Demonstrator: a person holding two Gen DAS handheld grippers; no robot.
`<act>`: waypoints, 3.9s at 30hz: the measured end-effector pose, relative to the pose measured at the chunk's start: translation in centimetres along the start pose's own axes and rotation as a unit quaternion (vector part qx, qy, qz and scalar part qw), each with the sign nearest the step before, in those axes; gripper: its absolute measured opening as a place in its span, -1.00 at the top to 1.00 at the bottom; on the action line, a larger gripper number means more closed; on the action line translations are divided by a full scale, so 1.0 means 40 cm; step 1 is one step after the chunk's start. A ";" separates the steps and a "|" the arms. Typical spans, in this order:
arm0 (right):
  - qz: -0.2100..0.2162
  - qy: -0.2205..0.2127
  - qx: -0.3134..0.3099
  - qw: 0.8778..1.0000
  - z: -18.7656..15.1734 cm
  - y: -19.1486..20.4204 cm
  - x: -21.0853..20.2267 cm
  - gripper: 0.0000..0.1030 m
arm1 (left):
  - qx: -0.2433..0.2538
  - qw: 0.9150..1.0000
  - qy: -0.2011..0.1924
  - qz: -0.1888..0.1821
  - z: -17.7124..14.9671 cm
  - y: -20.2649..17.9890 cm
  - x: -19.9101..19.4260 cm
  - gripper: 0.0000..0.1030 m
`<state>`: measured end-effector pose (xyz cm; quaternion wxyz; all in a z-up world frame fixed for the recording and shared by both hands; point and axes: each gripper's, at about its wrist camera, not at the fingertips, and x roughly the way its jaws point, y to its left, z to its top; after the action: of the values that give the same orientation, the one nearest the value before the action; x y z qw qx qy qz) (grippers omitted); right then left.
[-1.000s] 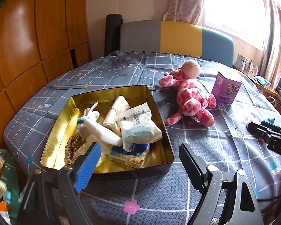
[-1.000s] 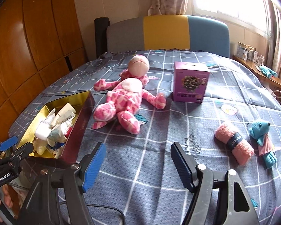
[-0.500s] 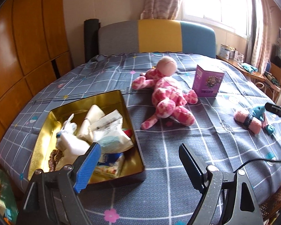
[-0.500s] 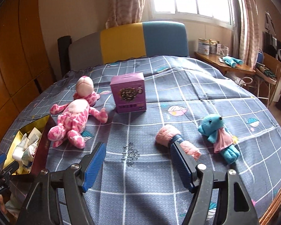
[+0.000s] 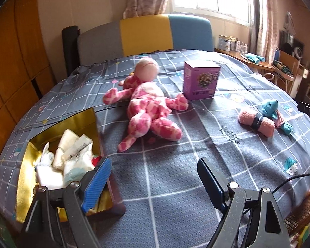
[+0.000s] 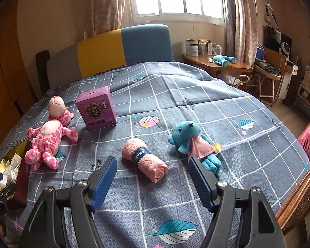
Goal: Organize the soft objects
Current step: 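Move both tools away from the tray toward the pink towel and blue bear, then grasp the rolled pink towel with the left tool while the right tool grasps the blue bear, then carry the pink towel into the gold tray and open the left tool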
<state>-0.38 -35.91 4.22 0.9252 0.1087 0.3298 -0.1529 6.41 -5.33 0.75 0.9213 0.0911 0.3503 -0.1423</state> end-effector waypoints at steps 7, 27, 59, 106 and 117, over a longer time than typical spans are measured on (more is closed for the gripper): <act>-0.004 -0.004 0.046 0.999 0.000 -0.074 0.008 -0.41 | 0.025 0.998 0.025 -0.048 0.052 -0.094 0.070 -0.66; 0.050 -0.003 0.115 0.992 -0.016 -0.164 0.021 -0.41 | -0.107 0.937 0.223 -0.247 0.238 -0.516 0.440 -0.47; 0.026 0.201 -0.013 0.979 0.160 -0.156 0.305 -0.29 | 0.032 0.941 0.187 -0.280 0.094 -0.224 0.276 0.21; 0.032 0.185 -0.233 0.954 -0.176 0.250 0.347 0.26 | -0.014 0.991 0.037 -0.129 -0.042 -0.030 0.018 0.25; 0.013 0.145 -0.223 0.964 -0.200 0.250 0.325 0.30 | -0.045 0.996 -0.013 -0.071 -0.021 0.056 -0.065 0.25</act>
<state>8.12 -26.94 -9.19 0.8700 -0.0755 0.4850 -0.0463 4.77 -2.48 2.02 0.9165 0.0226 0.3500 -0.1923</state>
